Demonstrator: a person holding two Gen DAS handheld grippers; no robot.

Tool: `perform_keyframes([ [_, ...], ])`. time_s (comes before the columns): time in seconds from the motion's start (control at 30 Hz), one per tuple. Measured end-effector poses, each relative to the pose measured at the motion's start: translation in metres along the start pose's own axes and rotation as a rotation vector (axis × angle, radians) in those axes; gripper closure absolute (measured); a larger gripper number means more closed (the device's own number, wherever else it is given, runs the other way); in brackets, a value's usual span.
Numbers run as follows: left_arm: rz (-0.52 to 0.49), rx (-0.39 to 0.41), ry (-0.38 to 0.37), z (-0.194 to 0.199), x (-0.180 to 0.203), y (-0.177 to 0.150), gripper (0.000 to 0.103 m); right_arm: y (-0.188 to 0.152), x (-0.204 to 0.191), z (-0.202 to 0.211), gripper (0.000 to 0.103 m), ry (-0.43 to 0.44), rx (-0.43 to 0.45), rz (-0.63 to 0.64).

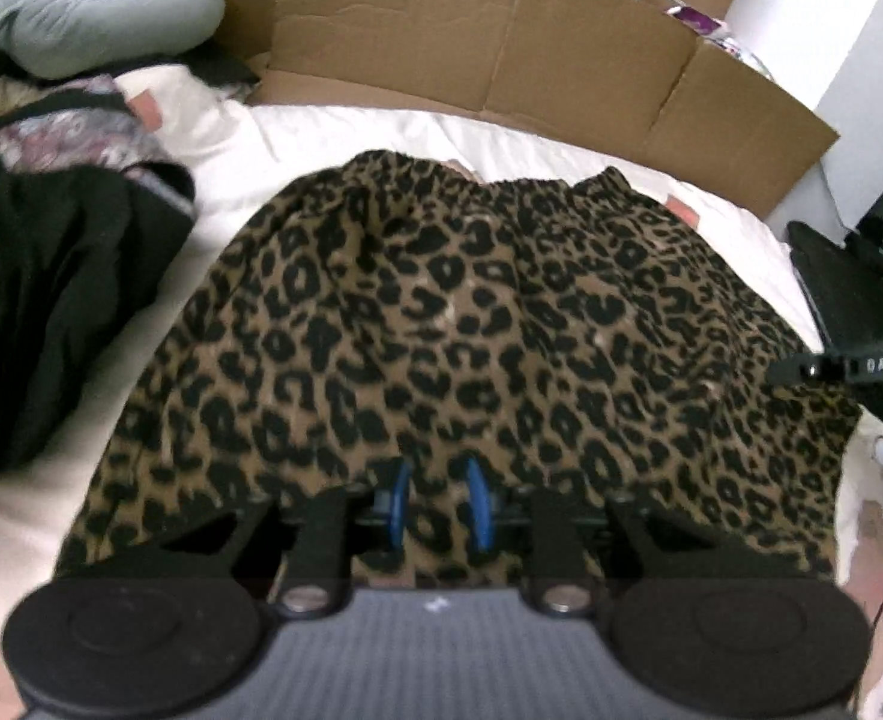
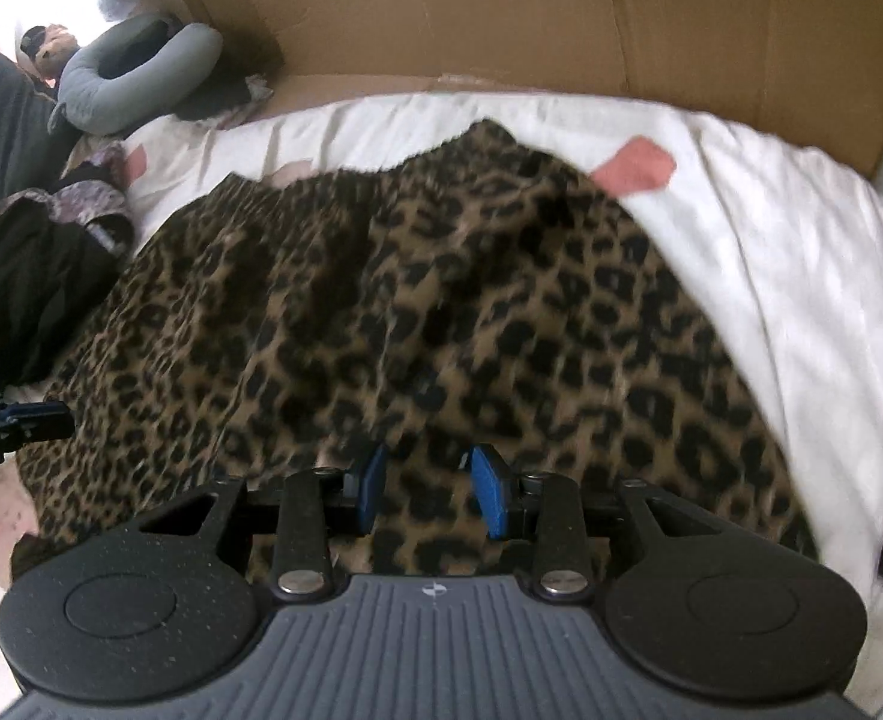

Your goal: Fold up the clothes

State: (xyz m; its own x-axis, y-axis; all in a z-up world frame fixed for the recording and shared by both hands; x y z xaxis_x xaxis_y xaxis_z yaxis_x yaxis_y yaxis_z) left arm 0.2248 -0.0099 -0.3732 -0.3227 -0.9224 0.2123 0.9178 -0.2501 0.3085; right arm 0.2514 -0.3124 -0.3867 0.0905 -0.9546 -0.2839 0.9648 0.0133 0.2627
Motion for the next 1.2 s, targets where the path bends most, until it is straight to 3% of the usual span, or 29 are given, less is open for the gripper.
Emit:
perform_keyframes([
  [0.3,0.039,-0.013,-0.059,0.033,0.013,-0.052,0.071,-0.060,-0.014,0.019,0.064,0.034,-0.047,-0.040],
  [0.37,0.052,-0.018,-0.091,0.037,0.014,-0.062,0.059,-0.070,-0.019,0.026,0.064,0.051,-0.048,-0.036],
  [0.53,0.076,-0.065,-0.205,0.031,0.024,-0.085,0.058,-0.096,-0.034,0.042,0.064,0.080,-0.069,-0.018],
  [0.77,0.005,-0.126,-0.246,0.013,0.048,-0.101,0.058,-0.129,-0.063,0.037,0.060,0.227,-0.177,0.060],
  [0.9,-0.027,-0.155,-0.263,0.003,0.062,-0.106,0.062,-0.135,-0.083,0.030,0.056,0.296,-0.196,0.079],
  [1.0,-0.032,-0.168,-0.283,-0.002,0.067,-0.110,0.079,-0.140,-0.099,0.020,0.056,0.342,-0.207,0.102],
  [1.07,-0.031,-0.184,-0.294,-0.006,0.070,-0.111,0.099,-0.140,-0.105,0.011,0.056,0.378,-0.210,0.091],
  [1.13,-0.042,-0.179,-0.323,-0.003,0.077,-0.111,0.099,-0.141,-0.109,0.001,0.059,0.385,-0.220,0.096],
  [1.2,-0.058,-0.166,-0.364,0.003,0.084,-0.111,0.099,-0.142,-0.112,-0.005,0.085,0.394,-0.230,0.099],
])
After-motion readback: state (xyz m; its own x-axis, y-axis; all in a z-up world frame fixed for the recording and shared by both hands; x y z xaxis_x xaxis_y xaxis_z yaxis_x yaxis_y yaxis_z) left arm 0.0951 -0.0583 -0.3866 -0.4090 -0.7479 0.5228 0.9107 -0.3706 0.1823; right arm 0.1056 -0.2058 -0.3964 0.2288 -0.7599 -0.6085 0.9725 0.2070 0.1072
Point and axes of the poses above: each gripper's, at about its wrist camera, not at the fingertips, and z roughly against the way its jaws point, x to its right, y to its top, the point moved 8 cm from there along -z, roughly the way its jaws point, and after that the axes turned 12 degrees about -x, right-handed, at the moved point
